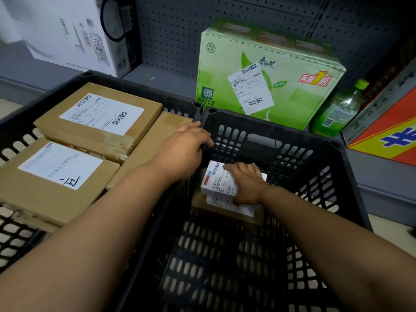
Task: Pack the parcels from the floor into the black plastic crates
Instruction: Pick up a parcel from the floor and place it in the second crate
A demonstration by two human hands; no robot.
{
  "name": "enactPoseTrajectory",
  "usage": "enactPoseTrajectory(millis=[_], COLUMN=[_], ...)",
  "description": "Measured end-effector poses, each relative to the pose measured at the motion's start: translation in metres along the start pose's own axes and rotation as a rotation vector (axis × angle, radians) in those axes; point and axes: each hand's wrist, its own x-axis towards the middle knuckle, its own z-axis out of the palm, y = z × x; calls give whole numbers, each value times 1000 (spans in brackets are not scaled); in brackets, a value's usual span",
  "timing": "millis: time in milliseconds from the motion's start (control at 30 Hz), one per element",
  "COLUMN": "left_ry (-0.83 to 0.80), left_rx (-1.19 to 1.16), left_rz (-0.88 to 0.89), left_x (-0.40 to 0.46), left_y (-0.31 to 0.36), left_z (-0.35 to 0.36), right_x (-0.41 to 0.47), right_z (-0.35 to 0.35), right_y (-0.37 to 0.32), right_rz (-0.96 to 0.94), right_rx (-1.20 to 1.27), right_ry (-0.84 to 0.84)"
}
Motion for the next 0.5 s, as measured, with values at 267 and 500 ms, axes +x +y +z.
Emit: enactPoseTrajectory(millis=[267,500], left_ry=[-10,-21], left_rx=[5,15], left_rz=[-10,-7], left_x=[0,-1], left_y=[1,2], left_z=[-1,-3], right_x=[-2,-4], right_z=[15,35], right_y=[-9,-18], right_rz=[-38,39], right_rx=[-117,-97], right_ry=[28,74])
